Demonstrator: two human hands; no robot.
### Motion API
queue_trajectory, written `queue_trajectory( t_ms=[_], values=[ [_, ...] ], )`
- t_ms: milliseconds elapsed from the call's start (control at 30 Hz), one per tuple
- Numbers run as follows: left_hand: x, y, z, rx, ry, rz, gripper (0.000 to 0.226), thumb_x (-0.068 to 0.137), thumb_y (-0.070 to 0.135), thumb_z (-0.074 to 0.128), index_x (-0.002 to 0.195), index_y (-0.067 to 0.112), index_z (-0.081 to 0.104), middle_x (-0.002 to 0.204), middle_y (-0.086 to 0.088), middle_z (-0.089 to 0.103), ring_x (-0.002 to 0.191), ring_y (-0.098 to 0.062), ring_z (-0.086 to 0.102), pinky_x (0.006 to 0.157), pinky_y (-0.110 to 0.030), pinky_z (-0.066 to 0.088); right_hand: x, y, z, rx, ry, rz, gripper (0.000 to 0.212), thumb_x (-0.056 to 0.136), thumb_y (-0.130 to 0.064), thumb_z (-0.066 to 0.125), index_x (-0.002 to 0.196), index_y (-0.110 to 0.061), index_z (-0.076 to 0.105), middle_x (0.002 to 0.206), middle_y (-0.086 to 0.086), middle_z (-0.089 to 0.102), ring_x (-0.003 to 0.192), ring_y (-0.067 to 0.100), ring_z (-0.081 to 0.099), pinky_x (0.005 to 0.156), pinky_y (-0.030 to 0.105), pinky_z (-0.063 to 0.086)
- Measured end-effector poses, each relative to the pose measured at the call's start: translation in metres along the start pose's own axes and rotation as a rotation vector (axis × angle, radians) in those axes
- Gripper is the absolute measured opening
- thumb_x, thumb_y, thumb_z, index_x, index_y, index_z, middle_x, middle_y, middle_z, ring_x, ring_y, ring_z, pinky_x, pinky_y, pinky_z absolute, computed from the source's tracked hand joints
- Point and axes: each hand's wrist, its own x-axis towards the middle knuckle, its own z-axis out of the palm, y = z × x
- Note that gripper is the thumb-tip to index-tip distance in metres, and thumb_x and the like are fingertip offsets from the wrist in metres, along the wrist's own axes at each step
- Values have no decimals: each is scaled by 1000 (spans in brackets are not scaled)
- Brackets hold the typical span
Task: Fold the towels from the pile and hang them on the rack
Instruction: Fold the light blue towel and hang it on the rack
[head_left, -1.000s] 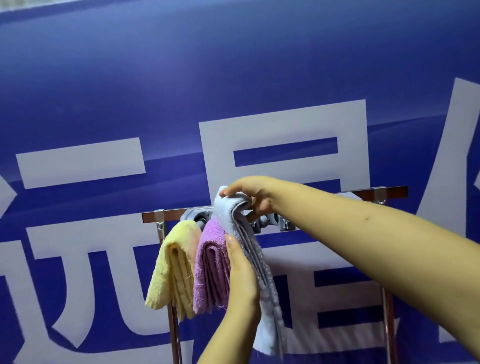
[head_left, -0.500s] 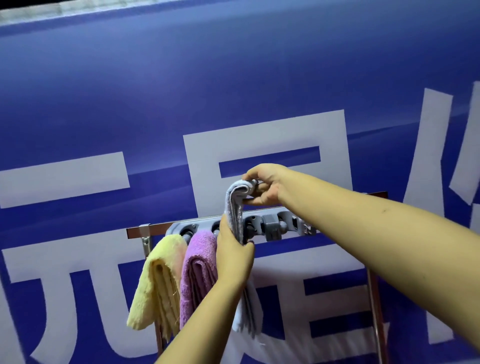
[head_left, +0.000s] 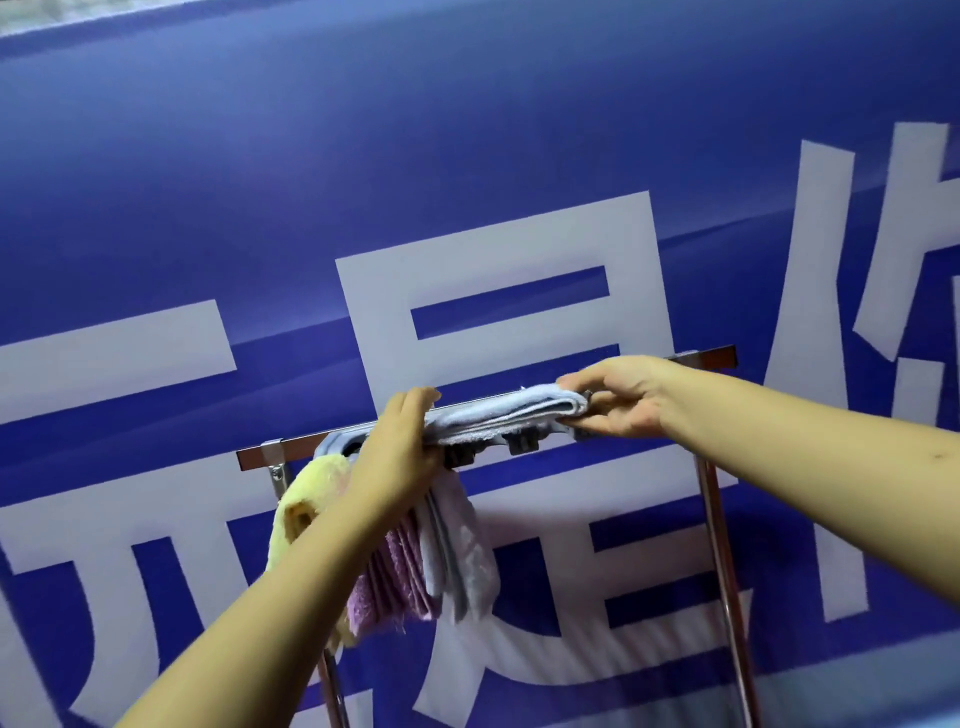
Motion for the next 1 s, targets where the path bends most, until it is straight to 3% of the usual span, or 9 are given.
queue_trajectory(
  t_ms=[100,167,267,433,567,667,800,900,1000],
  values=[
    [1,-7,-8,102,29,55,20,79,6,64,97,11,56,93,-3,56,83,-24,52,59,-22,31,-12,25,-7,35,3,6,32,84,12,54,116,10,55,113,28,59,94,32,64,69,40,59],
    [0,-9,-12,150,29,92,12,79,7,64,89,10,58,85,-3,58,75,-22,50,54,-20,29,-19,45,-7,68,-3,22,34,84,13,53,117,11,54,112,28,58,94,31,63,68,39,59],
    [-1,-9,-12,222,17,111,13,81,5,61,93,10,65,89,-6,65,79,-26,57,54,-21,28,-25,76,-5,93,-15,70,30,83,15,52,113,14,55,97,26,58,83,28,61,55,37,57],
    [-1,-9,-13,241,11,98,28,85,4,59,109,14,69,109,-5,70,100,-28,63,71,-24,33,-10,107,4,59,-53,126,26,84,16,48,98,1,64,85,17,62,75,20,60,54,29,57],
    [-3,-8,-9,104,-41,11,38,82,-1,54,113,16,69,111,-3,72,108,-24,63,79,-22,38,20,119,2,-24,20,152,39,85,13,43,104,-15,63,82,11,63,70,16,59,48,23,54],
    [-2,-2,-3,48,-149,-29,45,79,-3,50,114,18,68,115,-1,69,109,-20,61,79,-22,39,37,134,2,-37,53,189,39,87,11,41,96,-20,63,81,6,61,69,15,57,51,24,52],
    [2,7,2,-87,-283,-123,39,79,6,51,104,31,67,103,5,68,77,-5,59,65,-19,44,50,155,3,-16,80,188,48,84,14,34,93,-22,63,80,5,62,69,17,56,60,28,47],
    [0,13,6,-279,-275,-203,29,78,7,58,97,26,68,94,5,67,80,-6,61,63,-15,46,57,164,1,-3,122,161,51,83,14,33,105,-22,62,84,7,60,69,19,56,58,29,47],
    [-14,15,18,-478,-164,-299,35,78,8,61,109,23,60,107,2,63,85,1,57,65,-12,44,66,175,0,0,113,139,54,83,14,33,113,-22,61,85,6,59,69,19,54,62,29,47]
  ],
)
